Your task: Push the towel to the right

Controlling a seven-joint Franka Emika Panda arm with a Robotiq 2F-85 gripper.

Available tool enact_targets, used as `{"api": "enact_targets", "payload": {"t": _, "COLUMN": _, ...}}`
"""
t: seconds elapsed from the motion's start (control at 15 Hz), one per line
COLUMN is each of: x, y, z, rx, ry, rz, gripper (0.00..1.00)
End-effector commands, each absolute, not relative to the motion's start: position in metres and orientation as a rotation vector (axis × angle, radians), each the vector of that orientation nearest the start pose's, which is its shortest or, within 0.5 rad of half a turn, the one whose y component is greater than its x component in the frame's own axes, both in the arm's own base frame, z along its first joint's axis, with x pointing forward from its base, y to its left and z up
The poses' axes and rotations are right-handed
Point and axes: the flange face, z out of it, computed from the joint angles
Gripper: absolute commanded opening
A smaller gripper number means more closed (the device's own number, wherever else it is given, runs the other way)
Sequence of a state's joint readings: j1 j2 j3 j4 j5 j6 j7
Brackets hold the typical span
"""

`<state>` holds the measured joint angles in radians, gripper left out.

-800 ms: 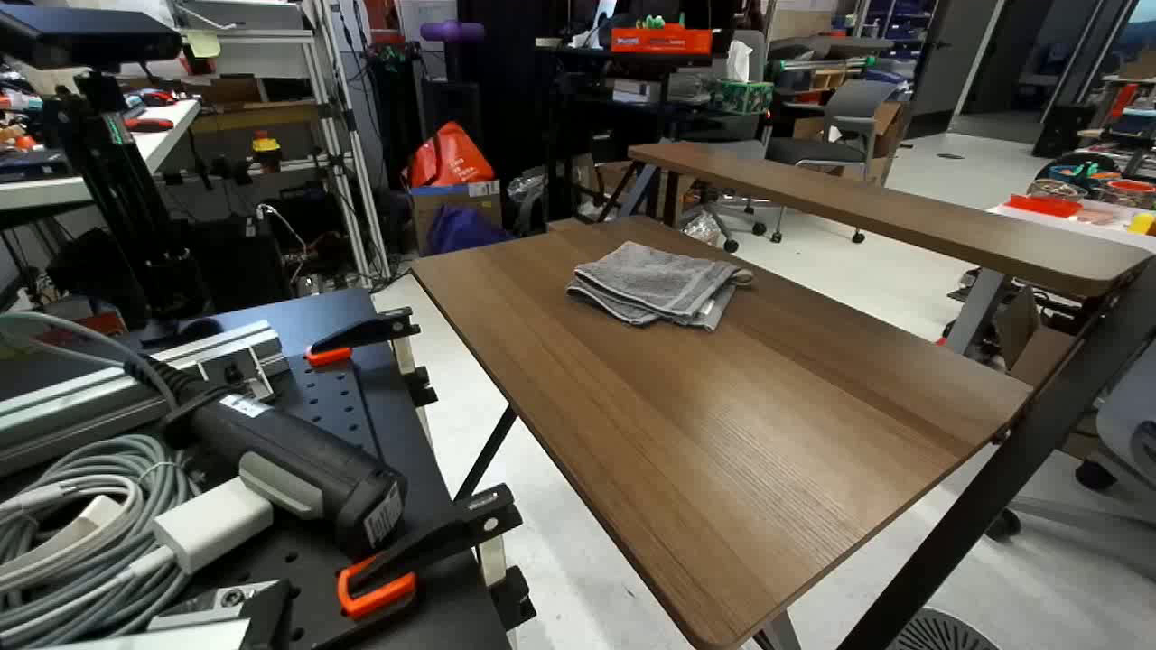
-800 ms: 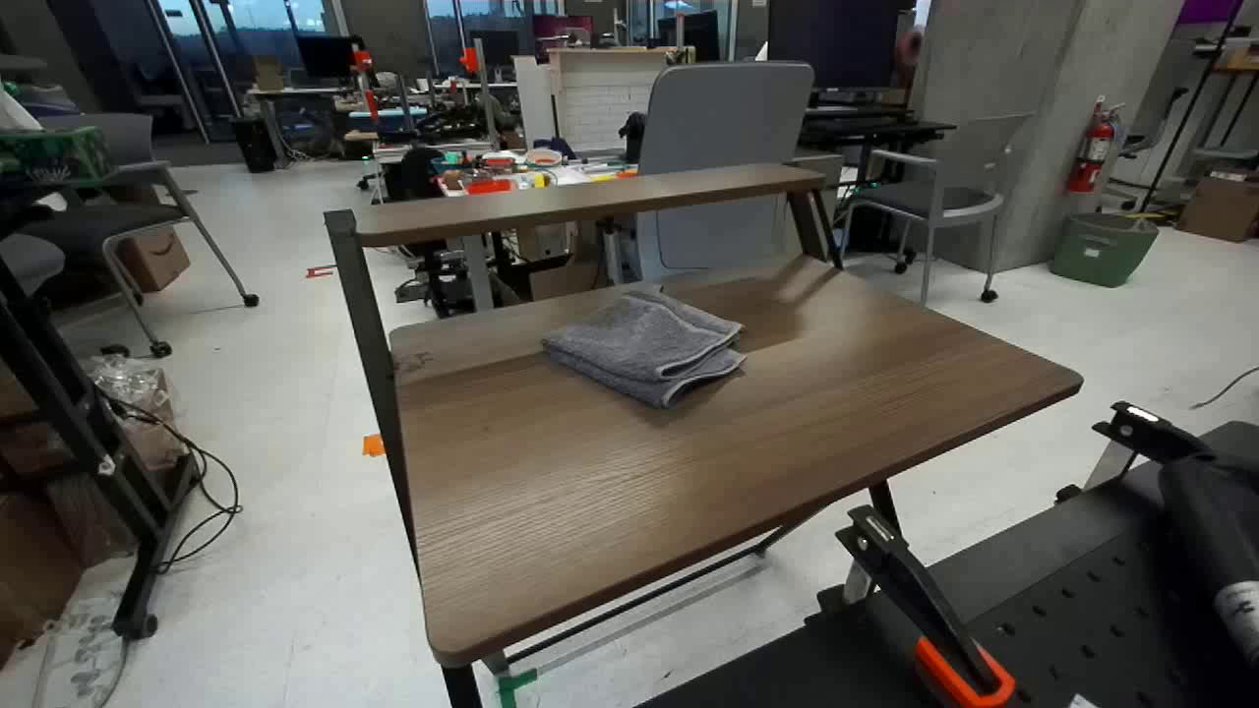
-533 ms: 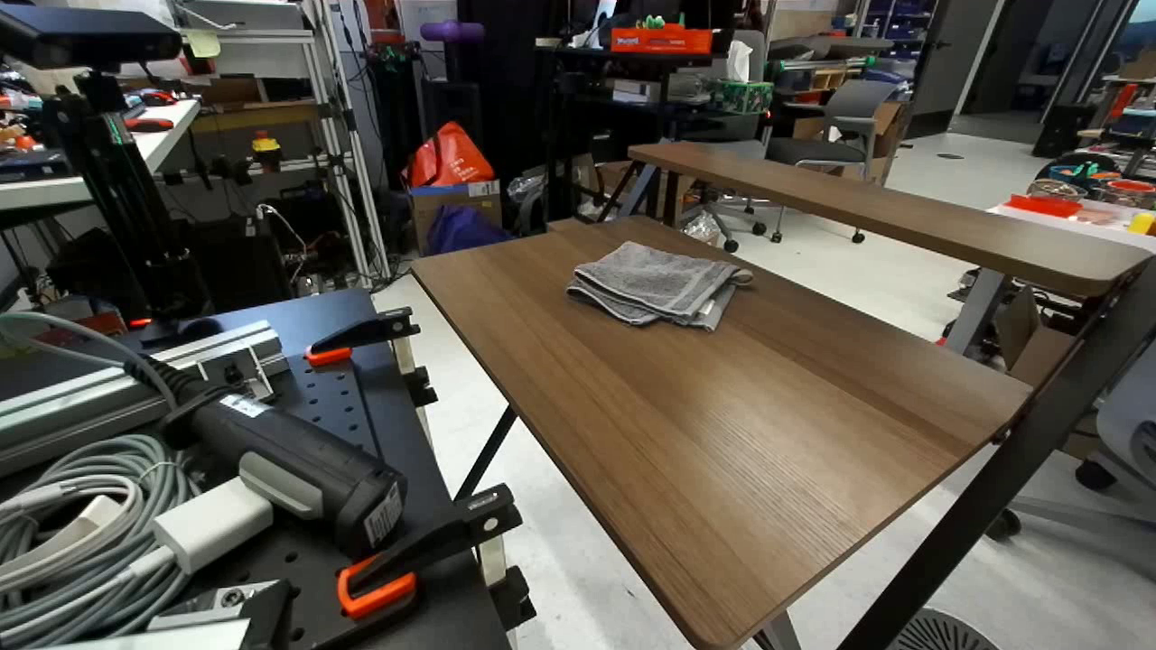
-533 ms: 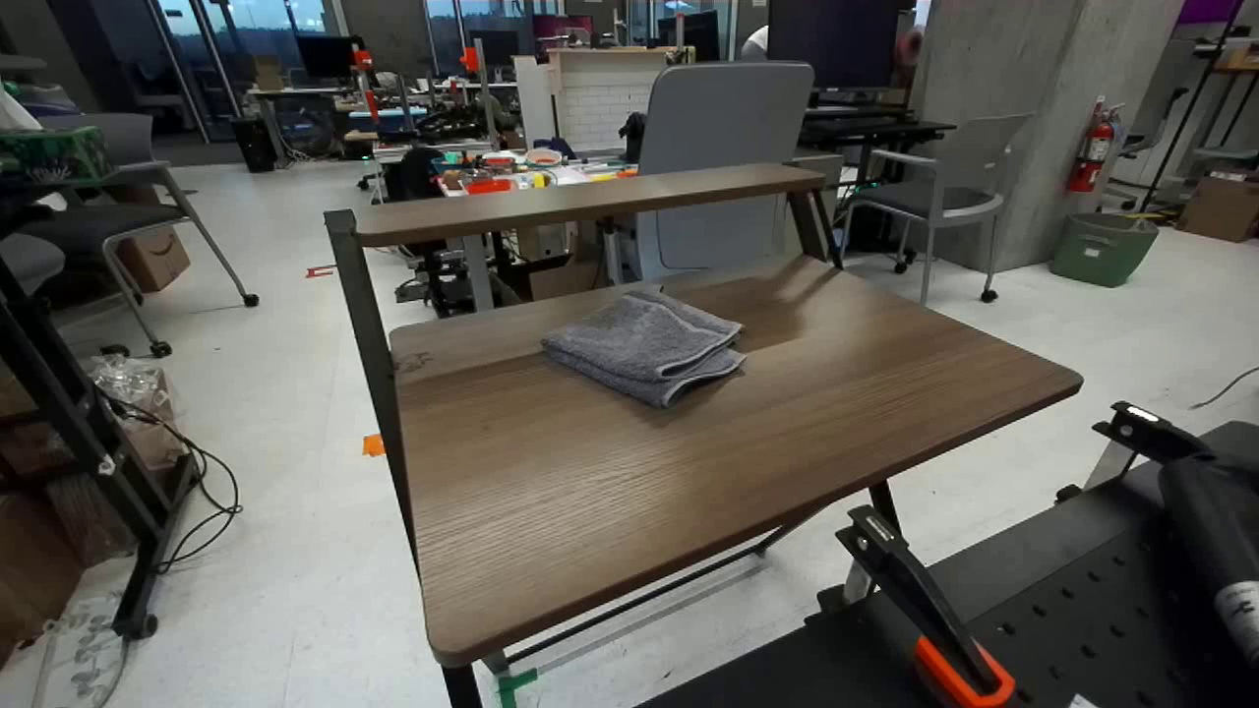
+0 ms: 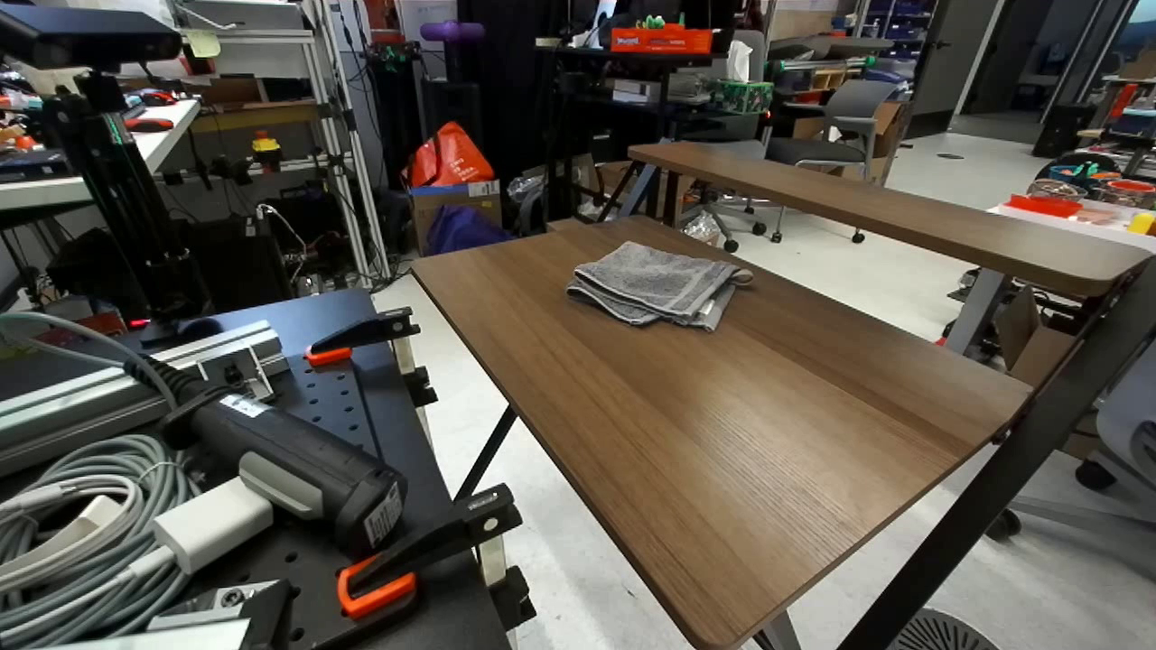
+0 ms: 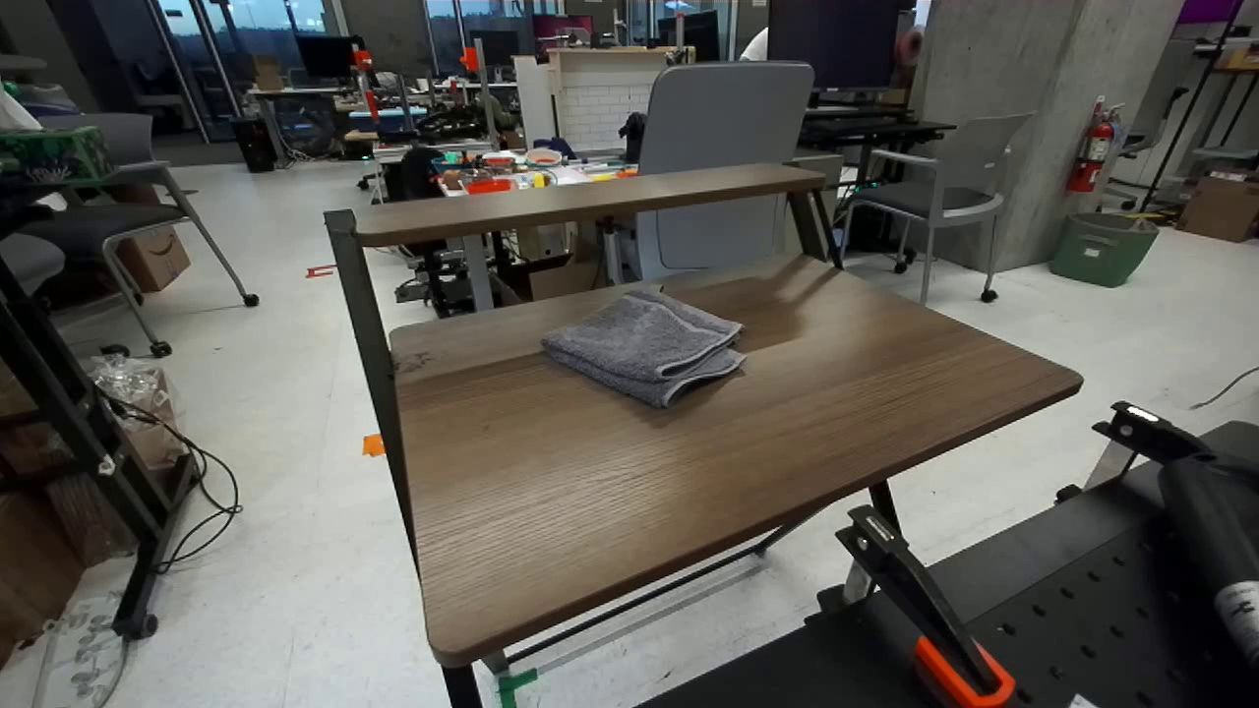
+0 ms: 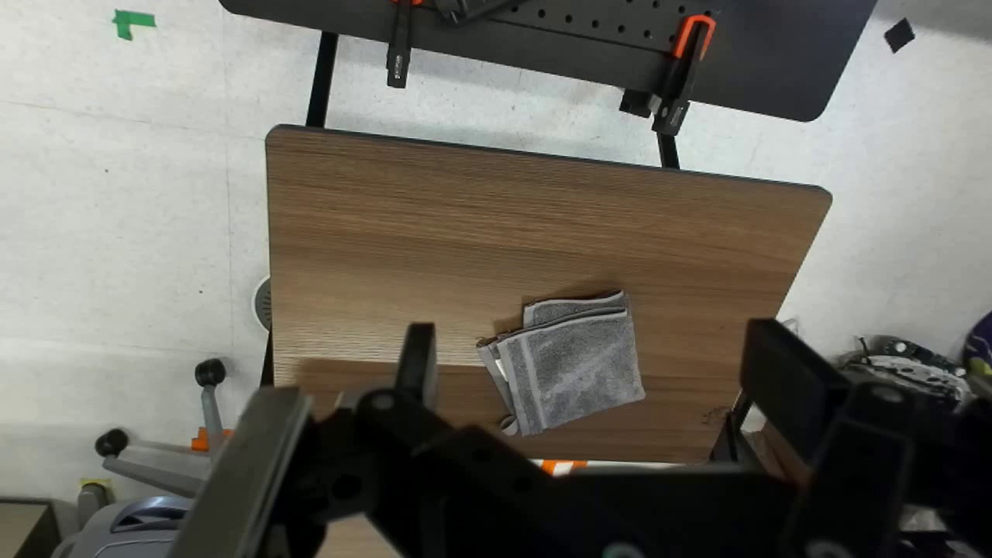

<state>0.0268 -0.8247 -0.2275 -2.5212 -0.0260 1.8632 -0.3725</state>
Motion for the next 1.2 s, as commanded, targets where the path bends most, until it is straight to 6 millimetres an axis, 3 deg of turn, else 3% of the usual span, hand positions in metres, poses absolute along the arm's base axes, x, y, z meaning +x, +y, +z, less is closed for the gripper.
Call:
{"api": "enact_targets", "payload": {"t": 0.0, "x": 0.315, "y": -0.079, "z": 0.544, "rx": -3.009, "ry": -0.357, "rz": -0.278, "gripper": 1.00}}
{"api": "enact_targets", "payload": {"t": 0.33, "x": 0.315, "y": -0.079, "z": 0.544, "rx": -3.009, "ry": -0.357, "rz": -0.278, "gripper": 1.00}}
{"api": "enact_targets", "payload": {"t": 0.53, "x": 0.318, "y": -0.061, "z": 0.531, "rx": -3.021, "ry": -0.389, "rz": -0.296, "gripper": 1.00}}
{"api": "enact_targets", "payload": {"t": 0.8, "x": 0.328, "y": -0.026, "z": 0.499, "rx": -3.021, "ry": -0.460, "rz": -0.278, "gripper": 1.00}}
{"api": "enact_targets", "payload": {"t": 1.13, "x": 0.351, "y": 0.029, "z": 0.443, "rx": -3.003, "ry": -0.486, "rz": -0.317, "gripper": 1.00}}
